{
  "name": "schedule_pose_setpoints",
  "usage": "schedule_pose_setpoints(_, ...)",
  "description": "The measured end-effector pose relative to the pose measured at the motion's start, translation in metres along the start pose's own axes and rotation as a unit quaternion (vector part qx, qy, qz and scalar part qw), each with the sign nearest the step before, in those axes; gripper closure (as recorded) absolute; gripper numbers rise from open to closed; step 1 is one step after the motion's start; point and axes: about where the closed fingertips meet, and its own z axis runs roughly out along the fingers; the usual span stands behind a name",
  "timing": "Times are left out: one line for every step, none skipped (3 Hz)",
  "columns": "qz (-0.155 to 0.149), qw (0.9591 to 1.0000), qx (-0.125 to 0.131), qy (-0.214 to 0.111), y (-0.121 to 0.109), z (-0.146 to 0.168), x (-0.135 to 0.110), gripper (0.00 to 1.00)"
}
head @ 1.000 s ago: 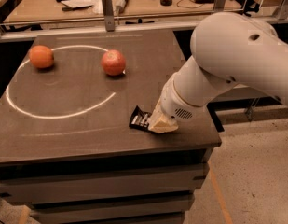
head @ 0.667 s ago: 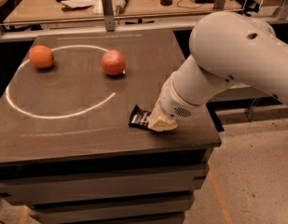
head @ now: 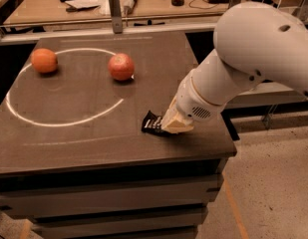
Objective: Move rxbar chocolate near apple
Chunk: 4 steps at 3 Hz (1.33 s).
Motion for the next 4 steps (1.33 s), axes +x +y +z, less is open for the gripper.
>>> schedule_pose_setpoints(0.015,0.9996,0.006,-0.023,-0.011,-0.021,0.004,1.0)
schedule_pose_setpoints(0.035,0.9987,-0.003,-0.038,-0.019,-0.029,0.009,1.0)
schedule_pose_setpoints(0.031,0.999,-0.006,-0.031,-0.016,-0.027,0.01,1.0)
schedule_pose_setpoints(0.025,0.9996,-0.011,-0.012,-0.008,-0.018,0.013,1.0)
